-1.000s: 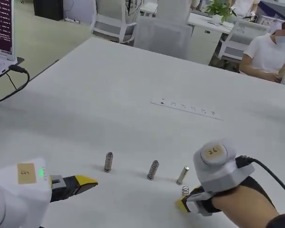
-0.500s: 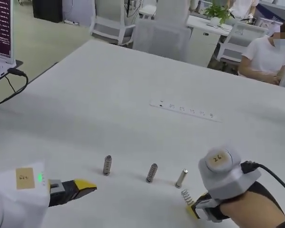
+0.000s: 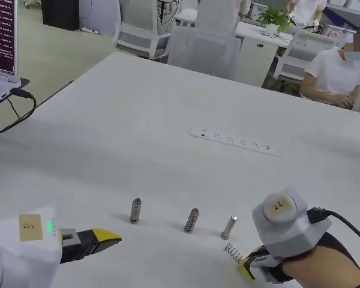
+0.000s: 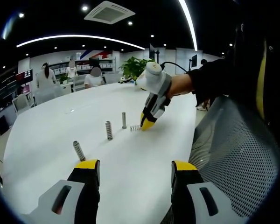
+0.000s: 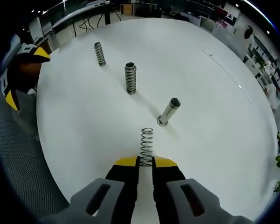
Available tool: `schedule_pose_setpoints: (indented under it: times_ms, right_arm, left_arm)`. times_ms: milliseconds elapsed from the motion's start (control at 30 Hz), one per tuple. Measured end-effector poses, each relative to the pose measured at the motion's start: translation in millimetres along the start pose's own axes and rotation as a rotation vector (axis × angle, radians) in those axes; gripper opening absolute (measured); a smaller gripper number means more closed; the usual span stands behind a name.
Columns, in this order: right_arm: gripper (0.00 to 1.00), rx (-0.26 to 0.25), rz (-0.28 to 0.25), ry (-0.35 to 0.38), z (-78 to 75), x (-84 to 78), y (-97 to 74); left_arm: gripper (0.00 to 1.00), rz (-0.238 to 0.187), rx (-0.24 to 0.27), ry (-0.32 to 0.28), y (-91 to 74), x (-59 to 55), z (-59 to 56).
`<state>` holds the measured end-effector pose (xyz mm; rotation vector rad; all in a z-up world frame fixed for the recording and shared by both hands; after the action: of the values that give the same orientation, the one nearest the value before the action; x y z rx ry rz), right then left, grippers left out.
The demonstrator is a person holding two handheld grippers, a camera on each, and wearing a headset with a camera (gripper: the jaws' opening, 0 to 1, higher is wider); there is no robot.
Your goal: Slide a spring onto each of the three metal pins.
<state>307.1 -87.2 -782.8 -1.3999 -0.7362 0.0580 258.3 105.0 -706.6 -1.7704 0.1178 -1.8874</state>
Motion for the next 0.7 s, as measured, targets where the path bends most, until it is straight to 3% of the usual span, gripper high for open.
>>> schedule_pose_setpoints:
  times_ms: [133, 300, 400, 500, 700]
  right_arm:
    - [0.08, 0.036, -0.009, -0.023, 11.3, 5.0, -3.5]
    - [0.08, 0.126, -0.023, -0.072, 36.5, 11.4, -11.8]
    - [0.08, 0.227, -0.048, -0.13, 64.3, 20.6, -21.7]
    - [0.08, 0.279, -0.057, -0.231, 82.1, 26.8, -30.3]
    - [0.08, 0.348, -0.078, -0.361, 107.4, 38.9, -44.9]
  left_arm:
    - [0.57, 0.001, 0.002, -0.001, -0.3, -0.6, 0.3]
    - [0.57, -0.003, 0.006, -0.001, -2.0, -0.1, 1.3]
    - [0.56, -0.002, 0.003, -0.001, -1.7, -0.2, 2.3]
    - [0.55, -0.01, 0.005, -0.001, -2.0, 2.0, 3.8]
    - [0.51, -0.014, -0.009, 0.007, -1.3, 4.3, 2.3]
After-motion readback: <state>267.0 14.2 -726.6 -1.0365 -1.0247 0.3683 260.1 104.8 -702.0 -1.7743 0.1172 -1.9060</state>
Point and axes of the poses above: the centre of the closed fingertips' face, and the gripper's own axes: y roughly forward along the fingers, z roughly to its left, x roughly out of its top, the point moved 1 cm from there along -y, roughly backward along the fingers, and after that the axes turned 9 degrees about y, right-handed, at the moved point
